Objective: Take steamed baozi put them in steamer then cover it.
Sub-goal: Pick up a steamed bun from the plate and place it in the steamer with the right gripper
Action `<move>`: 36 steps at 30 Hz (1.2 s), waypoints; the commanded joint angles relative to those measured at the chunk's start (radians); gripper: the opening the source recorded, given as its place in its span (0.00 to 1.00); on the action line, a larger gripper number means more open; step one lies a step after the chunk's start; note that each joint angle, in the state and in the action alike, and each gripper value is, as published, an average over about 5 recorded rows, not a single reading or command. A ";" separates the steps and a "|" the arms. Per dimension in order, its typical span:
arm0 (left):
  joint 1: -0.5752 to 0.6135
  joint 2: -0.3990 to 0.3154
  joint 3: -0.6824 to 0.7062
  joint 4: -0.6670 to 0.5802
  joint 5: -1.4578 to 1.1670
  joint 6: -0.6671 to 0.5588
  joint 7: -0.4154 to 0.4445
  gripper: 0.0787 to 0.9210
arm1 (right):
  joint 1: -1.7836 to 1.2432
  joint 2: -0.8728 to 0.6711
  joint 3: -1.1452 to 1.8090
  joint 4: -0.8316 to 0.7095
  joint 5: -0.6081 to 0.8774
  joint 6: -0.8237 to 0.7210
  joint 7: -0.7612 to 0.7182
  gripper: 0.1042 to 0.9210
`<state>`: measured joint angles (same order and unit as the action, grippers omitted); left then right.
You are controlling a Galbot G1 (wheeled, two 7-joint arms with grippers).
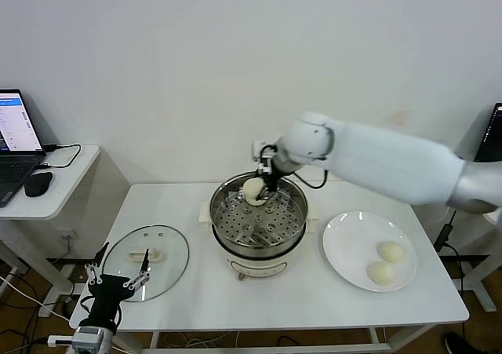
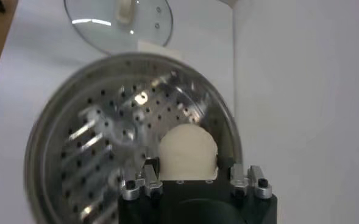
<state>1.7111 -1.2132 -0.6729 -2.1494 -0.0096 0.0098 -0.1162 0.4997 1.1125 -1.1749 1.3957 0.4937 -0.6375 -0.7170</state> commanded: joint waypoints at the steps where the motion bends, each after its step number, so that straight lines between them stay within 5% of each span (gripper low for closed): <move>1: 0.003 -0.001 -0.002 0.001 -0.002 -0.001 -0.001 0.88 | -0.107 0.173 -0.025 -0.101 0.028 -0.080 0.111 0.59; 17: 0.013 -0.008 0.002 -0.007 -0.001 -0.006 0.000 0.88 | -0.129 0.168 -0.023 -0.100 0.017 -0.090 0.129 0.60; 22: 0.012 -0.008 0.005 -0.008 -0.001 -0.007 0.000 0.88 | -0.082 0.124 -0.014 -0.070 0.007 -0.089 0.069 0.73; 27: 0.007 -0.005 0.006 -0.016 -0.001 -0.004 0.000 0.88 | 0.007 0.006 0.007 -0.003 -0.011 -0.078 -0.065 0.86; 36: -0.003 0.010 0.010 -0.023 -0.006 -0.001 0.003 0.88 | 0.163 -0.343 -0.016 0.177 -0.095 0.076 -0.340 0.88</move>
<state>1.7083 -1.2042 -0.6634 -2.1715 -0.0145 0.0082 -0.1143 0.5071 1.1038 -1.1791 1.4011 0.4672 -0.6851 -0.7770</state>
